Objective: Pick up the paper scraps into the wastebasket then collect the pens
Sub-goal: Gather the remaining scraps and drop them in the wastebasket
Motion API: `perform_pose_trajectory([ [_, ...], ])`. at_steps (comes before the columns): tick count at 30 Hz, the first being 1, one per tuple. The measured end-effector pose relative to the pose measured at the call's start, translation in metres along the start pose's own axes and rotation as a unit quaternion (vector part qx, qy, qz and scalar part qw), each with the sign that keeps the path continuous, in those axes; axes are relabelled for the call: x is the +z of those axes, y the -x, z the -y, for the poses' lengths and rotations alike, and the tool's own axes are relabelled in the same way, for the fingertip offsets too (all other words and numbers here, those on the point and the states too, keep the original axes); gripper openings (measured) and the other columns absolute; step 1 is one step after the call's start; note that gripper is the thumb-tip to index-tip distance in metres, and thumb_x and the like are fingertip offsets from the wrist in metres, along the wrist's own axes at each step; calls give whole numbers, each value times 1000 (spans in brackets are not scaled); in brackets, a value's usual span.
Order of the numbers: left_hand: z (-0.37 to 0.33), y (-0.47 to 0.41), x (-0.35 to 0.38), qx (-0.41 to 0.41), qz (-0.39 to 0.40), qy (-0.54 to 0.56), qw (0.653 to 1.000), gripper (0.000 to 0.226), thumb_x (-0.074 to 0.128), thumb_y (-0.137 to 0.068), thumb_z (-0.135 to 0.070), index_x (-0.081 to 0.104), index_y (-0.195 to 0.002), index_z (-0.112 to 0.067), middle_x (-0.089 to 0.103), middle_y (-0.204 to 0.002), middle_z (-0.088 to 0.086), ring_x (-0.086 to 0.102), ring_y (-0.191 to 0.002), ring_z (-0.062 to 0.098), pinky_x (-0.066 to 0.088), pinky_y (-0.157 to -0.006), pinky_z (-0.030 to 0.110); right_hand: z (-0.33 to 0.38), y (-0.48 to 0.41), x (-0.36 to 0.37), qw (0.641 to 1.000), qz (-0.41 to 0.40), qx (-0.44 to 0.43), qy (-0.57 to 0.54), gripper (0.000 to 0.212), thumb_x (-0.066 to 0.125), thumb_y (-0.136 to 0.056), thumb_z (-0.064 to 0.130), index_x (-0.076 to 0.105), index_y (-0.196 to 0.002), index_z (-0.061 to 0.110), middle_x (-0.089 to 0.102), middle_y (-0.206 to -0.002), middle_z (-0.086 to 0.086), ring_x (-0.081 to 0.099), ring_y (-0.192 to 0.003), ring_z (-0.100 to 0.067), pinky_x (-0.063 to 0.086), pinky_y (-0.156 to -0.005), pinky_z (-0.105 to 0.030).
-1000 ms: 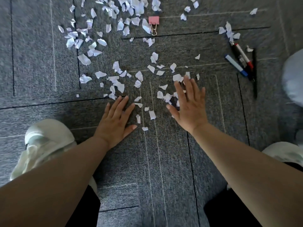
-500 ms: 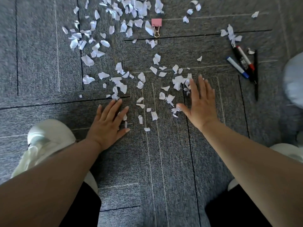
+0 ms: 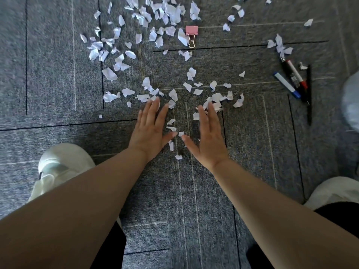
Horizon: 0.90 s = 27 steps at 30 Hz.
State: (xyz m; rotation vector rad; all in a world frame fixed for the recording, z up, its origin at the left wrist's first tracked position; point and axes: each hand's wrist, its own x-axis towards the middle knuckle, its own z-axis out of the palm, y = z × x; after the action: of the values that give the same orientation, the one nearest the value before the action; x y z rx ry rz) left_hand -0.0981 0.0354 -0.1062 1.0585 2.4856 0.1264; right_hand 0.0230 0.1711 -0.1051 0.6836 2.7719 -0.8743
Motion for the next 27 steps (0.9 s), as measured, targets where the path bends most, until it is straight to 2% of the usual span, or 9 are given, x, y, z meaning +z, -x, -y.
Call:
perform_pose_trajectory([
  [4,12,11,-1,85,-2,-40,996,84,12,-79,-75,-23,-138,-27,-29,-147,-4,-30,-135,15,-18,-112,39,-25,15,-7,980,90,-63,168,112,26,-63,87,-30,-139,26,-28,-150,-2,-24,-138,-22,-7,-112,-46],
  [7,43,29,8,148,18,-117,982,95,6,-71,-85,-5,-145,-27,-6,-152,-3,-26,-138,16,-17,-110,40,-23,8,-7,962,143,-76,221,121,35,-58,89,-40,-132,30,-39,-143,2,-33,-133,-23,-17,-107,-52],
  [10,51,26,5,123,53,-148,980,93,6,-76,-81,11,-144,-19,10,-151,6,-7,-141,22,-8,-111,47,-3,-16,-7,966,132,-47,216,111,30,-67,86,-43,-128,30,-46,-138,0,-38,-130,-27,-20,-105,-52],
  [12,43,10,-2,99,41,-145,984,86,14,-81,-75,12,-144,-16,13,-153,12,3,-140,30,2,-110,55,3,-37,-12,970,105,-25,219,100,26,-74,81,-37,-132,29,-43,-139,-4,-36,-130,-27,-19,-105,-52],
  [16,29,-29,-17,43,21,-111,993,81,27,-88,-62,-21,-139,-22,-27,-148,4,-25,-136,24,-12,-107,48,-12,-69,-37,975,46,34,216,89,24,-80,73,-20,-143,27,-37,-140,-3,-32,-130,-24,-16,-106,-48],
  [20,29,-49,-29,-42,16,-116,992,78,16,-85,-64,-32,-132,-23,-36,-143,1,-33,-132,23,-14,-105,57,-44,-66,-54,983,10,61,175,89,15,-76,76,-8,-146,26,-21,-152,-5,-19,-139,-28,-11,-111,-48],
  [22,30,-47,-29,-83,25,-78,993,80,14,-82,-67,-30,-134,-25,-33,-147,1,-31,-135,25,-14,-105,57,-59,-63,-57,983,4,118,141,91,12,-75,76,-7,-147,23,-18,-154,-8,-17,-140,-29,-6,-114,-50],
  [24,29,-44,-27,-84,41,-51,994,82,16,-81,-67,-19,-142,-23,-26,-151,4,-28,-137,28,-11,-108,56,-61,-61,-59,983,32,132,124,91,14,-79,76,-7,-147,19,-22,-153,-8,-22,-139,-26,-2,-116,-49],
  [27,23,-44,-24,-48,54,-41,997,83,18,-82,-66,-11,-145,-20,-24,-152,7,-30,-135,27,-14,-110,47,-43,-58,-52,989,85,18,119,85,17,-83,68,-10,-146,16,-25,-150,-5,-21,-137,-22,6,-115,-44],
])
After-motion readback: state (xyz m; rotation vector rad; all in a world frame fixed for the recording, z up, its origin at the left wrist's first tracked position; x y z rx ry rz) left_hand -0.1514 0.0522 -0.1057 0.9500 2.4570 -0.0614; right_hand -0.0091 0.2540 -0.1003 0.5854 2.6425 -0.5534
